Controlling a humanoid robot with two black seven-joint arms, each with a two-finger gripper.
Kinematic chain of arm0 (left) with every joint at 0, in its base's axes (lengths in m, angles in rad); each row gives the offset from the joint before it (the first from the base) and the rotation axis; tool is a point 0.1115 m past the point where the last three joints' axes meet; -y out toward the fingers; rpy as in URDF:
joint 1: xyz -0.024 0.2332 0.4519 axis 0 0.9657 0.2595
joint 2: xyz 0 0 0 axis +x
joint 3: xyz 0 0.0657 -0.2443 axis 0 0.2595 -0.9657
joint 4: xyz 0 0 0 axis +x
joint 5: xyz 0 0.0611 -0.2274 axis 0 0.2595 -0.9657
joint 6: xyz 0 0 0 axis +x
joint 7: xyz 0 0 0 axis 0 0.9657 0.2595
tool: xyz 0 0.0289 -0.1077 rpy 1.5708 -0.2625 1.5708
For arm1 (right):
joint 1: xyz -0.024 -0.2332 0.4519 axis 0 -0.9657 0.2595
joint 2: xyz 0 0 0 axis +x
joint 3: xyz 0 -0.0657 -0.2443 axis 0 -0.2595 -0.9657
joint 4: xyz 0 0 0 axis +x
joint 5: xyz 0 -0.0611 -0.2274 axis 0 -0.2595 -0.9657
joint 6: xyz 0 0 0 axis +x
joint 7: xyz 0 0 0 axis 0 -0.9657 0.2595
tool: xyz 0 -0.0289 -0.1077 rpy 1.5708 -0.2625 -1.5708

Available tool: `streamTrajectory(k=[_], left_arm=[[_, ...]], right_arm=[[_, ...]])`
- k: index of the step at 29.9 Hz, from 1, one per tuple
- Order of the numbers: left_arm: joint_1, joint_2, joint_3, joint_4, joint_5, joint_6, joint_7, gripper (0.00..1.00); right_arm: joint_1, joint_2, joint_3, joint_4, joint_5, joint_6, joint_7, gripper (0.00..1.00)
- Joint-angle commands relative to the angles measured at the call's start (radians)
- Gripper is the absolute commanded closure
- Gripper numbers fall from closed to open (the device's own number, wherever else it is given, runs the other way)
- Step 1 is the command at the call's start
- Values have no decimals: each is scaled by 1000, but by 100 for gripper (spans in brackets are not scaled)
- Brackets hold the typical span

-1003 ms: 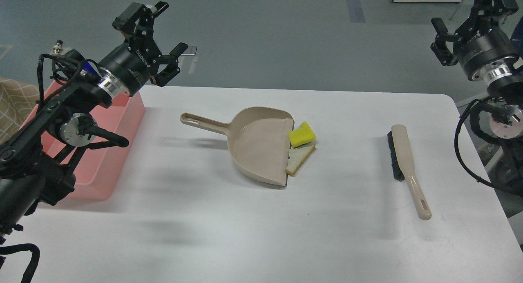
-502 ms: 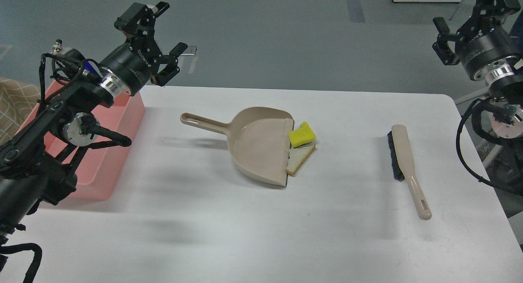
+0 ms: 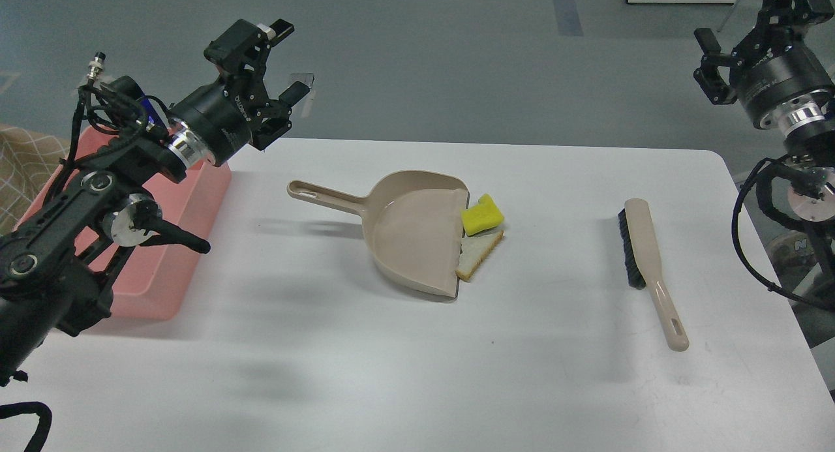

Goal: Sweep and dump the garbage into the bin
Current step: 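Move the left gripper down to the beige dustpan handle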

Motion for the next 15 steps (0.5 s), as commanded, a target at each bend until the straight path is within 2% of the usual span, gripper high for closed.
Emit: streamTrajectory(k=[1, 3, 6, 15], left_arm=[[54, 21, 3, -85, 142, 2, 3, 2], [90, 26, 3, -121, 231, 7, 4, 2], [142, 26, 3, -149, 351, 57, 3, 2], [280, 0, 7, -151, 534, 180, 4, 3]], right_arm=[[-1, 0, 0, 1, 0, 0, 0, 0], [-1, -3, 0, 1, 0, 0, 0, 0], [-4, -5, 0, 1, 0, 0, 0, 0], [-4, -5, 0, -1, 0, 0, 0, 0]])
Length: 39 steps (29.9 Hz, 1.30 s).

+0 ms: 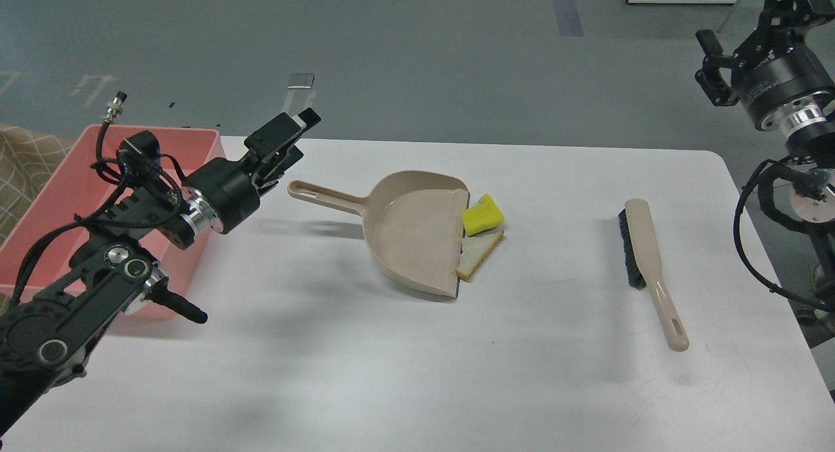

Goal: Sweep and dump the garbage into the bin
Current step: 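Move the left gripper down to the beige dustpan handle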

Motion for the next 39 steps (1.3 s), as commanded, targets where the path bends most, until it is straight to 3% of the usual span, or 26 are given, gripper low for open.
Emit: streamTrajectory(k=[1, 9, 15, 25, 39], left_arm=[[44, -8, 1, 0, 49, 42, 1, 3], [68, -100, 112, 32, 41, 236, 21, 3], [68, -167, 136, 87, 41, 318, 26, 3], [60, -214, 138, 210, 43, 382, 21, 3], [-1, -298, 136, 334, 41, 409, 12, 7]], right_arm=[[0, 0, 0, -2, 0, 0, 0, 0], [-1, 0, -1, -2, 0, 0, 0, 0], [-1, 0, -3, -2, 0, 0, 0, 0], [-1, 0, -3, -2, 0, 0, 0, 0], [-3, 0, -3, -3, 0, -1, 0, 0]])
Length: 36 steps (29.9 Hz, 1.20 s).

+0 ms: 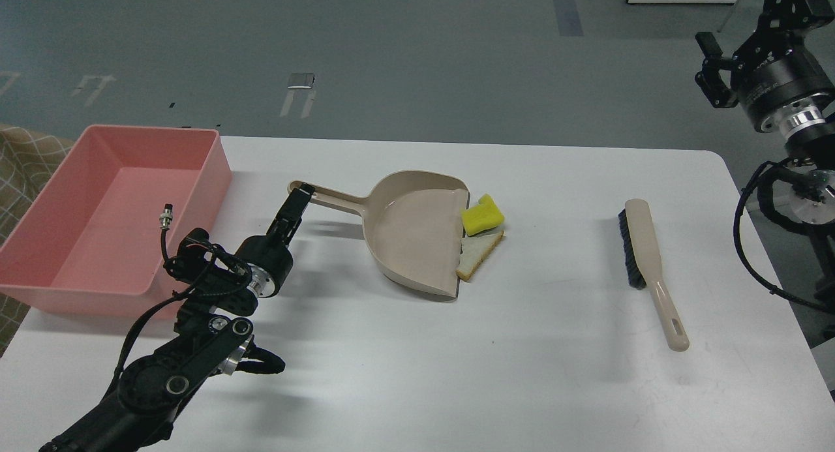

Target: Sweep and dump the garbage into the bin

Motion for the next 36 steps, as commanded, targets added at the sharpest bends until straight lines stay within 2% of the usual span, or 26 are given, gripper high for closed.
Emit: streamTrajectory(k=[1, 10, 17, 25, 32, 36], left_arm=[[-20, -14, 1, 9, 0, 0, -1, 7], [-71, -63, 11, 91, 1, 7, -6, 8], [-97, -79, 51, 139, 0, 27, -27, 9], [-117, -96, 51, 159, -2, 27, -27, 24], [-120, -106, 51, 165, -3, 27, -26, 50], [-120, -106, 51, 170, -3, 27, -26, 55]], right_arm=[[0, 0, 0, -1, 0, 0, 0, 0], [0, 0, 0, 0, 0, -3, 0, 0], [1, 0, 0, 0, 0, -4, 0, 0], [1, -2, 0, 0, 0, -4, 0, 0], [1, -5, 0, 0, 0, -4, 0, 0], [0, -5, 0, 0, 0, -4, 0, 0]])
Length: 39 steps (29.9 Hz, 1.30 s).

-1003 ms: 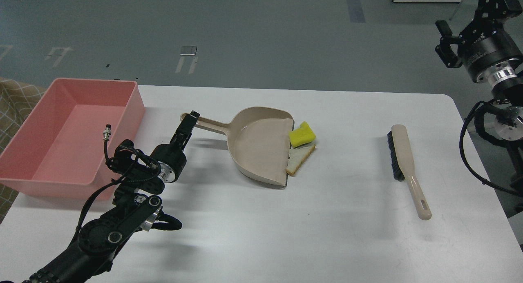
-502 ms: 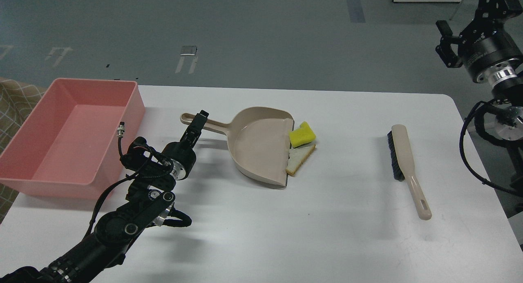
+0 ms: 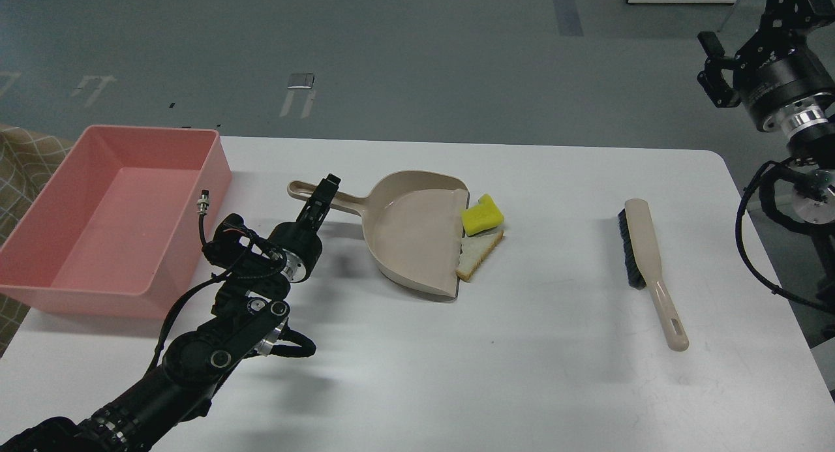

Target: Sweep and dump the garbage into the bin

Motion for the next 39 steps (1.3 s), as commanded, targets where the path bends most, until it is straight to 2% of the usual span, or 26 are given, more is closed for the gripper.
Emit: streamTrajectory(k=[1, 6, 10, 12, 15, 18, 23, 29, 33, 37, 39], left_arm=[[0, 0, 0, 3, 0, 0, 2, 57], [0, 0, 0, 3, 0, 0, 2, 59], [-3, 0, 0, 3, 0, 0, 2, 69], [-3, 0, 0, 3, 0, 0, 3, 75], [-3, 0, 0, 3, 0, 0, 3, 91], [-3, 0, 0, 3, 0, 0, 3, 100], [-3, 0, 0, 3, 0, -2, 3, 100], [-3, 1, 0, 3, 0, -2, 0, 100], [-3, 1, 0, 1, 0, -3, 0, 100], [-8, 1, 0, 0, -2, -3, -1, 100], [-9, 1, 0, -2, -2, -2, -1, 100]], right_arm=[[-1, 0, 0, 0, 0, 0, 0, 0], [-1, 0, 0, 0, 0, 0, 0, 0], [-1, -2, 0, 0, 0, 0, 0, 0], [-1, -5, 0, 0, 0, 0, 0, 0], [-1, -9, -2, 1, 0, 0, 0, 0], [-1, -19, -5, 1, 0, 0, 0, 0], [-19, -48, -24, 11, 0, 5, -2, 0], [-74, -202, -196, 150, -2, 5, -3, 0], [-88, -392, -394, 316, -3, 3, -3, 0], [-85, -511, -501, 399, -11, 3, -3, 0], [-82, -595, -561, 455, -81, 3, -21, 0]])
